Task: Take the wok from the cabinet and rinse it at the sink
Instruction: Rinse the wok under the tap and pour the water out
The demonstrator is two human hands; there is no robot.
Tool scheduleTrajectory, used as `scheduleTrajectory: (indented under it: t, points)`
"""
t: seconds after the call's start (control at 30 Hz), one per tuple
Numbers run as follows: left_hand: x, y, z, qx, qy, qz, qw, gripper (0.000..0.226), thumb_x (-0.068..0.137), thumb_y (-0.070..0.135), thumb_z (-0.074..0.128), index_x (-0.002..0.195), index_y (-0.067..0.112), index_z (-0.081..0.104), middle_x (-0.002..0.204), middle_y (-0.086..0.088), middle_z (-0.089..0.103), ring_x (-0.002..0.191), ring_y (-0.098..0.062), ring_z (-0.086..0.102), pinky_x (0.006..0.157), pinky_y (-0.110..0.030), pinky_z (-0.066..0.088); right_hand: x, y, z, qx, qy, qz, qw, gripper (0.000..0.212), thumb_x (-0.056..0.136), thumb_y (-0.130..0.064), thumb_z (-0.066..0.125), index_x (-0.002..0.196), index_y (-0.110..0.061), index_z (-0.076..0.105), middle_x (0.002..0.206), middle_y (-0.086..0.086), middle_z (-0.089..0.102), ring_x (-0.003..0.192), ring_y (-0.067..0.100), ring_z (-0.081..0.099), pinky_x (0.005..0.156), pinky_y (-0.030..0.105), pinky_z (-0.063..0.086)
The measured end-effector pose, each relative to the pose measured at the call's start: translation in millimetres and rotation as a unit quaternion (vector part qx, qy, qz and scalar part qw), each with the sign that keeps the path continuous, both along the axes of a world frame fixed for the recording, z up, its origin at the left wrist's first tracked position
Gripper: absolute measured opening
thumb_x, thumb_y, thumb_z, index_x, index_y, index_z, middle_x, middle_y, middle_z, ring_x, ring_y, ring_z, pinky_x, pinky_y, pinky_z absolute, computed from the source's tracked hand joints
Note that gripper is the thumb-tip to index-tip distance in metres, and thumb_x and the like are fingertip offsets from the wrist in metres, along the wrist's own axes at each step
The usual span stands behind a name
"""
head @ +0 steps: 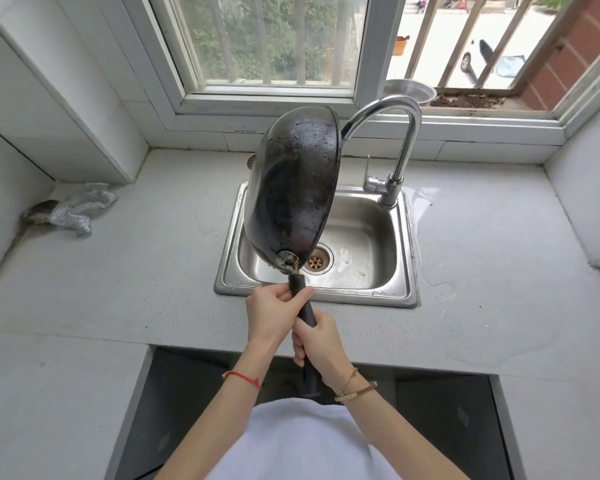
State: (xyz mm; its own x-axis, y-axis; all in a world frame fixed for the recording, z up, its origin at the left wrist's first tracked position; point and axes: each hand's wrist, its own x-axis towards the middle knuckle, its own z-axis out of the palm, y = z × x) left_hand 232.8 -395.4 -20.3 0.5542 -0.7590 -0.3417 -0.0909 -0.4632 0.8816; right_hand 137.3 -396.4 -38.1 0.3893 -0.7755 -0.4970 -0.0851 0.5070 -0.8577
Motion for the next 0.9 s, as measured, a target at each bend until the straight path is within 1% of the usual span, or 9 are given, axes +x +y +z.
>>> scheduleTrajectory:
  t: [0.1,0.3,0.4,0.47,0.53,0.77,0.83,0.9]
  points:
    - [-1.7,1.3,0.7,0.0,0.002,0.002,1.0,0.02,0.078,0.027,0.082,0.091,0.012,0.079,0.075,0.009,0.076,0.077,0.002,0.072,0.068,-0.012,0.051,-1.7,0.3,-0.4,-0.002,0.001,0.005,1.0,0.028,0.096,-0.009,0.054,0.069,-0.008,0.046,0.05,0.008,0.042,0.035,0.015,0.038,0.035,0.023,0.037]
    - [-4.9,1.4,1.4,0.002,0.004,0.009,1.0,0.021,0.078,0.026,0.082,0.092,0.012,0.078,0.073,0.012,0.074,0.073,0.007,0.069,0.064,-0.007,0.05,-4.8,-0.7,-0.7,-0.006,0.008,0.018,1.0,0.025,0.097,-0.011,0.055,0.074,-0.006,0.049,0.052,0.008,0.044,0.036,0.014,0.04,0.036,0.023,0.039]
    - [-6.0,0.5,0.6,0.003,0.001,0.01,1.0,0.024,0.078,0.027,0.082,0.094,0.01,0.078,0.078,0.008,0.077,0.074,0.005,0.069,0.064,-0.009,0.049,-5.9,-2.2,-0.6,-0.007,0.008,0.021,1.0,0.025,0.096,-0.011,0.055,0.073,-0.006,0.048,0.052,0.008,0.044,0.036,0.014,0.04,0.037,0.023,0.038]
    - [-6.5,0.4,0.6,0.003,-0.001,0.012,1.0,0.025,0.078,0.027,0.082,0.095,0.009,0.079,0.083,0.003,0.078,0.074,0.004,0.069,0.062,-0.007,0.049,-6.3,-3.2,-0.7,-0.008,0.01,0.023,1.0,0.024,0.096,-0.011,0.055,0.074,-0.006,0.048,0.052,0.008,0.044,0.036,0.014,0.041,0.037,0.023,0.038]
    - [-7.0,0.1,0.2,0.003,-0.001,0.014,1.0,0.024,0.078,0.027,0.081,0.095,0.009,0.079,0.083,0.003,0.078,0.073,0.003,0.069,0.061,-0.007,0.049,-6.9,-4.2,-1.4,-0.007,0.012,0.026,1.0,0.023,0.096,-0.011,0.055,0.075,-0.006,0.049,0.052,0.008,0.044,0.036,0.014,0.041,0.037,0.023,0.039]
    - [-9.1,-1.5,2.9,0.003,0.0,0.02,1.0,0.017,0.078,0.028,0.082,0.087,0.014,0.078,0.073,0.01,0.076,0.073,0.003,0.071,0.063,-0.009,0.049,-8.2,-6.9,-0.6,0.0,0.012,0.03,0.999,0.023,0.096,-0.011,0.055,0.075,-0.006,0.05,0.052,0.007,0.045,0.036,0.014,0.041,0.038,0.023,0.04]
    - [-9.2,-1.5,3.3,0.001,-0.001,0.019,1.0,0.017,0.078,0.028,0.082,0.087,0.015,0.079,0.072,0.011,0.075,0.074,0.003,0.071,0.065,-0.011,0.049,-8.1,-7.2,0.3,0.001,0.011,0.03,0.999,0.023,0.096,-0.011,0.055,0.075,-0.005,0.05,0.053,0.008,0.045,0.037,0.013,0.041,0.038,0.024,0.04]
    - [-7.6,-1.9,5.3,-0.002,-0.001,0.019,1.0,0.017,0.078,0.028,0.082,0.088,0.016,0.078,0.072,0.013,0.074,0.073,0.005,0.07,0.064,-0.008,0.05,-5.5,-7.9,1.9,0.001,0.01,0.027,1.0,0.024,0.096,-0.01,0.055,0.073,-0.006,0.049,0.052,0.007,0.045,0.036,0.013,0.041,0.037,0.024,0.039]
